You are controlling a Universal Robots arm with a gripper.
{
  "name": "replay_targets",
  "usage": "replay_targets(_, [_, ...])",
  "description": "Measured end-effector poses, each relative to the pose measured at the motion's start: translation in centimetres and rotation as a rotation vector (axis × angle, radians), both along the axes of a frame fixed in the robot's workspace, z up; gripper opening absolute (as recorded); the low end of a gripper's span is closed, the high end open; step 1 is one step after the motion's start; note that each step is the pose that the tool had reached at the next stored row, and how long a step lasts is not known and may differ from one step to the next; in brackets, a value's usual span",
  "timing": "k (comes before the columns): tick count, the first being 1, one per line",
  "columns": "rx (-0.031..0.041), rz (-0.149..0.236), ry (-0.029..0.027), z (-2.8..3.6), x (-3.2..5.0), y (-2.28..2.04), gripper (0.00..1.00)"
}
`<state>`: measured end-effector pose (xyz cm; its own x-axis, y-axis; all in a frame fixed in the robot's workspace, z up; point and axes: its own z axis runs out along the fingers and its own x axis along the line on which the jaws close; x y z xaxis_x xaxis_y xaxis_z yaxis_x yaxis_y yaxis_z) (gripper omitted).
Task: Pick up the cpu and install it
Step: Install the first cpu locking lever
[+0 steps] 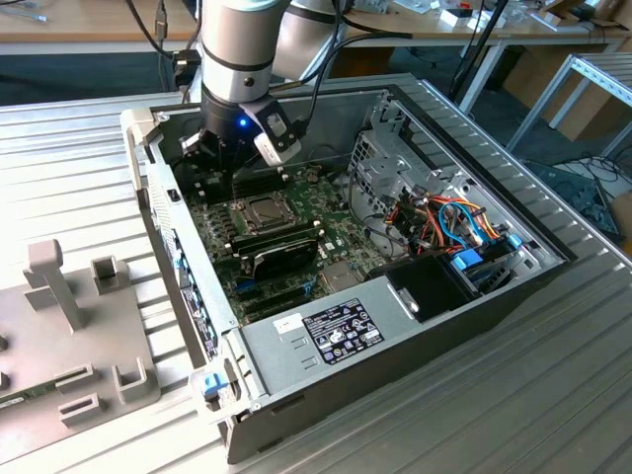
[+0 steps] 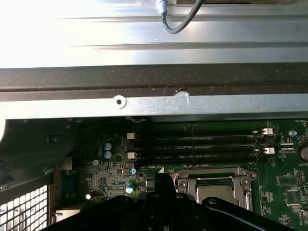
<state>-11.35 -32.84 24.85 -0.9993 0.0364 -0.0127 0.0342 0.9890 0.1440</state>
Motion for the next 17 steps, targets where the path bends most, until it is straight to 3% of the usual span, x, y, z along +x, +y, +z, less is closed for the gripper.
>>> replay_targets(8, [0.0001,0.0,0.0031,0.0,0.94,-0.01,0.11])
replay_targets(17, [0.0007,0.0,0.0066,0.0,2.74,-0.01,0.11])
